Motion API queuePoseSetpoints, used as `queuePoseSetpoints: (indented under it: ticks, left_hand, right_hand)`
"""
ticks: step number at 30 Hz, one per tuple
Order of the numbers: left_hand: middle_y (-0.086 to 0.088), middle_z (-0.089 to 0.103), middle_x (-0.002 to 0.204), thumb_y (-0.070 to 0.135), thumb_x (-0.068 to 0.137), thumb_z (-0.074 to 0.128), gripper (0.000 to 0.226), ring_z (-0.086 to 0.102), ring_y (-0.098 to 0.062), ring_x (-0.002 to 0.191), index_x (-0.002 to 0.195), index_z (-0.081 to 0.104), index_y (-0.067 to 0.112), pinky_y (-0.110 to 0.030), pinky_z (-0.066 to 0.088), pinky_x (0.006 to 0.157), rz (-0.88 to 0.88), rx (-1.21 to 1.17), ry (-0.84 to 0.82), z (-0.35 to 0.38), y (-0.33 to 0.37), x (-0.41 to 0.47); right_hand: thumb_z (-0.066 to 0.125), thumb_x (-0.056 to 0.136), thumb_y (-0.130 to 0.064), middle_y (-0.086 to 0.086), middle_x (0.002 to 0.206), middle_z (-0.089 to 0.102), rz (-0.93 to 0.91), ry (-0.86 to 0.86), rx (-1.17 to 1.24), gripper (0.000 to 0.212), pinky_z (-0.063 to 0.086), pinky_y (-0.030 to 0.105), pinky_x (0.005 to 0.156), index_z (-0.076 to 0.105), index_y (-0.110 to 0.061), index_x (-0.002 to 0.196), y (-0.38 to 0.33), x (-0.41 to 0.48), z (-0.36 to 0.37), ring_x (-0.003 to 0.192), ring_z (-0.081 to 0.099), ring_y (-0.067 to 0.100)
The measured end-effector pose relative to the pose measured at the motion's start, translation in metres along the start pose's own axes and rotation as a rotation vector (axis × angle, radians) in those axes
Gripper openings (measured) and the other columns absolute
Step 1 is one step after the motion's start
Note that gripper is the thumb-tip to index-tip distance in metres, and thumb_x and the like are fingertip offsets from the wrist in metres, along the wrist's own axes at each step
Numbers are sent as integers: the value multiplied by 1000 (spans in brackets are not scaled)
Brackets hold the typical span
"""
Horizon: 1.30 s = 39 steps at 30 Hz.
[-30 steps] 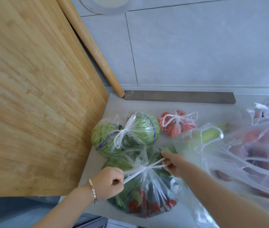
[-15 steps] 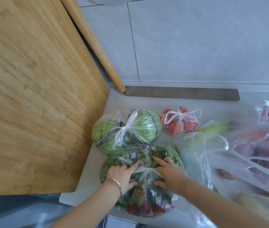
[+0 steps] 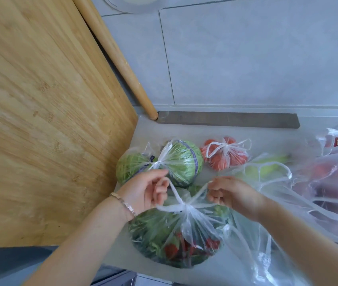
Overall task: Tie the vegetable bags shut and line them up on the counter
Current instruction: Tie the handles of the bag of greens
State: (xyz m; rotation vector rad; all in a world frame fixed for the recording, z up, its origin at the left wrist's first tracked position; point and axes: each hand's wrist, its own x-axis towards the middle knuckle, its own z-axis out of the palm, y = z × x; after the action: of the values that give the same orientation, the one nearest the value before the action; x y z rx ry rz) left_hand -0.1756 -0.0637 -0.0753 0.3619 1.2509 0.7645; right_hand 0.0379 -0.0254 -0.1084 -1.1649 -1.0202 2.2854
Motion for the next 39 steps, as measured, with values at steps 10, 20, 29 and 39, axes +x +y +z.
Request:
queuePoseSetpoints:
  ticks: [10,20,29,39]
  left_hand:
    - [4,65,115,-15,84,51,54,68,-13,88,119,55,26,-25,55,52,197,61,-5,16,-50,7]
    - [0,62,77,-11,75,67,58,63,-4,70,111,56,32,-29,59,64,240,468,-37,26,-49,11]
    - [5,36,36,29,57,71,40,43,-11,41,32,42,19,-22,50,62,366,423,103,-2,-51,6]
    - [7,33,27,27,88,59,44,43,-10,46,45,54,20,-22,33,53,396,1094,15,8,-25,-17]
  right_hand:
    - [56,81,7,12,85,69,19,-23,265,19,56,16,52,68,-3,92,15,-13,24,50,64,7]
    - [80,68,-20,-4,62,55,48,-69,-337,16,33,13,50,73,-17,82,11,-10,27,51,38,5]
    - [47,83,-1,-6,37,26,304,288,111,33,21,18,44,37,-15,55,31,0,-11,41,22,10]
    - [52,90,-6,-1,42,32,152,302,315,29,44,20,38,44,-10,62,17,18,11,29,40,10]
